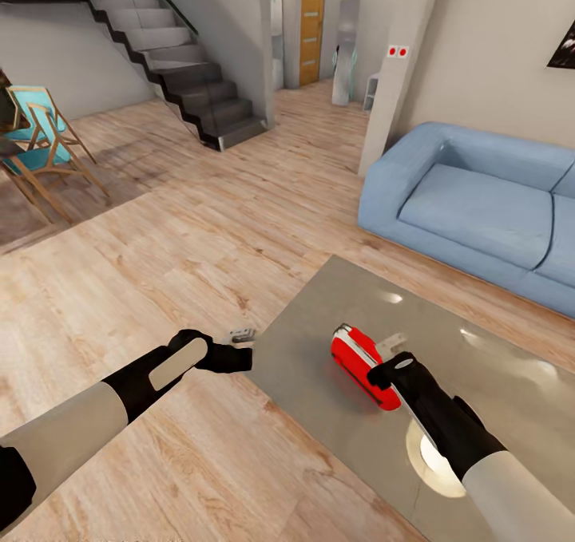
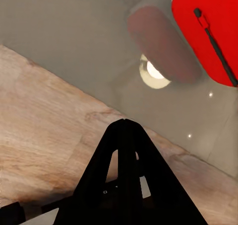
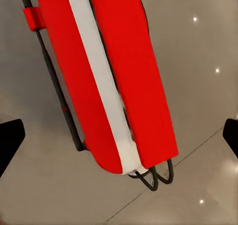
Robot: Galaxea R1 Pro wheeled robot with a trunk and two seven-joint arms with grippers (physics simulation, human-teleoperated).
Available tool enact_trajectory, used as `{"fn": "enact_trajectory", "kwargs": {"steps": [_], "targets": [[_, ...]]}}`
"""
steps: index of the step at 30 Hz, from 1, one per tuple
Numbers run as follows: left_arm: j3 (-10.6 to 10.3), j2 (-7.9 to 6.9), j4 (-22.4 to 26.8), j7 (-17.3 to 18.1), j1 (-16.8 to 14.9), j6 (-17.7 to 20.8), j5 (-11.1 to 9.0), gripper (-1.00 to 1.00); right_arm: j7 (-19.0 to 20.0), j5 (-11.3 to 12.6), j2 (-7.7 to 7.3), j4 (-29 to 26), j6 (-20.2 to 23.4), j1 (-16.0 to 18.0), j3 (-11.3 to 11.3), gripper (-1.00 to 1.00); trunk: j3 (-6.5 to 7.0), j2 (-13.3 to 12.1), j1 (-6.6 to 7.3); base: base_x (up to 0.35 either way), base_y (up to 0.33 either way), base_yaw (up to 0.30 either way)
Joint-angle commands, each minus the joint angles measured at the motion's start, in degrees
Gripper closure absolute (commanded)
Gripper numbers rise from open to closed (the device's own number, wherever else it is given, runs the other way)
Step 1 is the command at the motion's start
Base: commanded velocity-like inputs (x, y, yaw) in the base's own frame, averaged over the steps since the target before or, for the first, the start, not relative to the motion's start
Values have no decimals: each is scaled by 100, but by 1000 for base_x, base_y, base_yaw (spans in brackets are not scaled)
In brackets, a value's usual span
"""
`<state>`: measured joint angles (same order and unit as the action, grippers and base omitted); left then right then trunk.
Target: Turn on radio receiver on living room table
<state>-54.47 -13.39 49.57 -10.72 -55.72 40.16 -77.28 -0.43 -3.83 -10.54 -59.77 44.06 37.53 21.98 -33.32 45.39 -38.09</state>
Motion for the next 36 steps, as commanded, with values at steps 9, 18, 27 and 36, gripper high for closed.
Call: {"fn": "enact_trajectory", "kwargs": {"steps": [9, 18, 27, 36], "targets": [[1, 3, 0, 0, 0, 0, -5, 100, -1, 22, -1, 0, -2, 0, -1, -100, 66, 0, 0, -1, 0, 190], [1, 3, 0, 0, 0, 0, -7, 100, -7, 23, 1, 0, -9, 0, -1, -100, 104, 0, 0, 0, 0, 107], [0, 3, 0, 0, 0, 0, -7, 100, -18, 31, 10, -5, 3, 0, -2, -100, 163, 0, 0, 0, 0, 6], [-2, 3, 0, 0, 0, 0, -5, 100, -19, 36, 2, -17, 1, 0, -9, -100, 243, 0, 0, 0, 0, 0]]}}
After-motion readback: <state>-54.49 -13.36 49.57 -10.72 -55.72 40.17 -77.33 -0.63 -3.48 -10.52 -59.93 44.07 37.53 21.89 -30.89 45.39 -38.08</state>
